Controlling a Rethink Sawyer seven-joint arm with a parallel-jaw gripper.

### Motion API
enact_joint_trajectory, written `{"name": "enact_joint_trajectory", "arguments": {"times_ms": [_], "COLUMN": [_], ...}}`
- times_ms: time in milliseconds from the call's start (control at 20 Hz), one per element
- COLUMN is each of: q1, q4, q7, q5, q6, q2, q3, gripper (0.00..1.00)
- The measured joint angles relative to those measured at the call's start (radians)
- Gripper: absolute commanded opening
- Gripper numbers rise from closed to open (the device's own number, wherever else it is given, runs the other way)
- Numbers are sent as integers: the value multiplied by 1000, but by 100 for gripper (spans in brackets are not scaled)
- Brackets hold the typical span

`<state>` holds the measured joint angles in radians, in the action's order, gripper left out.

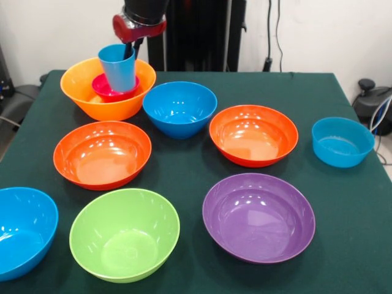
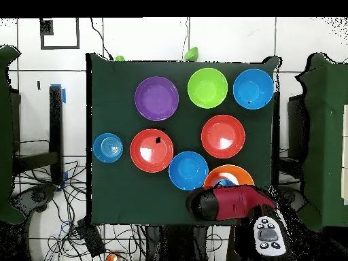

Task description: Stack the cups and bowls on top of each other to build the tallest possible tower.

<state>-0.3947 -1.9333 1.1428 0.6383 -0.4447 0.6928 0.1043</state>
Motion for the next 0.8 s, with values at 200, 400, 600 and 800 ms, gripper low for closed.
{"name": "enact_joint_trajectory", "arguments": {"times_ms": [200,400,600,800], "q1": [3,6,14,17], "q4": [0,0,0,0], "q7": [0,0,0,0], "q5": [5,6,6,9], "q6": [0,0,0,0], "q2": [0,-1,-6,-21], "q3": [3,3,5,6], "gripper": [0,0,0,0]}}
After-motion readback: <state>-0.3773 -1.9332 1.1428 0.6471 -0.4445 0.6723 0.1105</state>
